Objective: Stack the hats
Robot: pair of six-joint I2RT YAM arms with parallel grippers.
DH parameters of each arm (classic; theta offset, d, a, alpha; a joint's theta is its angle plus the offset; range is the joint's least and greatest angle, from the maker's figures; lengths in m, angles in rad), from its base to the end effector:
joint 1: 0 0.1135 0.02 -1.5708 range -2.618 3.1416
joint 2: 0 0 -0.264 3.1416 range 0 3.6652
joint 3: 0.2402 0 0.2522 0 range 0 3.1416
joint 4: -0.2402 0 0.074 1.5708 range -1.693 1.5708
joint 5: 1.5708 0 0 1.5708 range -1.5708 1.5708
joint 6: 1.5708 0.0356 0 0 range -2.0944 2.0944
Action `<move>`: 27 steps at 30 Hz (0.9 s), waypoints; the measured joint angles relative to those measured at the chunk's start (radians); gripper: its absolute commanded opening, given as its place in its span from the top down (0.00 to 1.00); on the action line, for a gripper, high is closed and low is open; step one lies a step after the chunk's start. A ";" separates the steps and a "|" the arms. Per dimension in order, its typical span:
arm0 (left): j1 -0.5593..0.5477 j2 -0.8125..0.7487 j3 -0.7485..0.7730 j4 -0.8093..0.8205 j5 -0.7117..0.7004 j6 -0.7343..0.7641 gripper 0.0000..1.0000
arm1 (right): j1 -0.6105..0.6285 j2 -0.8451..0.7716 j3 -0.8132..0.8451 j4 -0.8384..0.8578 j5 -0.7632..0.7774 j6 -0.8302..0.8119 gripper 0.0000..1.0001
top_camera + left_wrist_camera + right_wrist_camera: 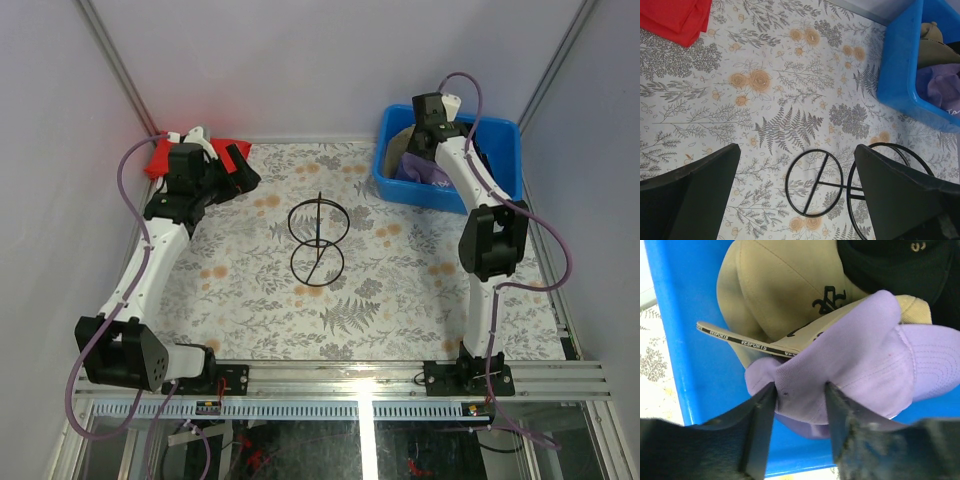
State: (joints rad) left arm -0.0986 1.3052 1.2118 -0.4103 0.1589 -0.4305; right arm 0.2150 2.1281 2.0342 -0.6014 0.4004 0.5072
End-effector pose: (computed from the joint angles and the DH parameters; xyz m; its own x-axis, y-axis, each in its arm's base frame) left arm 0.2938 -0.0347 0.3524 -0.5346 -0.3612 -0.7640 0.0132 0.9004 -0.4349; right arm 0.4828 0.0912 0.3059 -0.5005 0.3486 -0.7925 0.3879 0.9086 0.1547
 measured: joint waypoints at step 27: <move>-0.060 0.059 0.150 -0.001 0.244 -0.044 0.11 | -0.002 -0.632 -0.328 0.061 -0.205 -0.123 1.00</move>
State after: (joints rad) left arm -0.1585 1.3640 1.3621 -0.4114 0.4030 -0.4744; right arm 0.2131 1.4960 1.7065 -0.5400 0.1955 0.3843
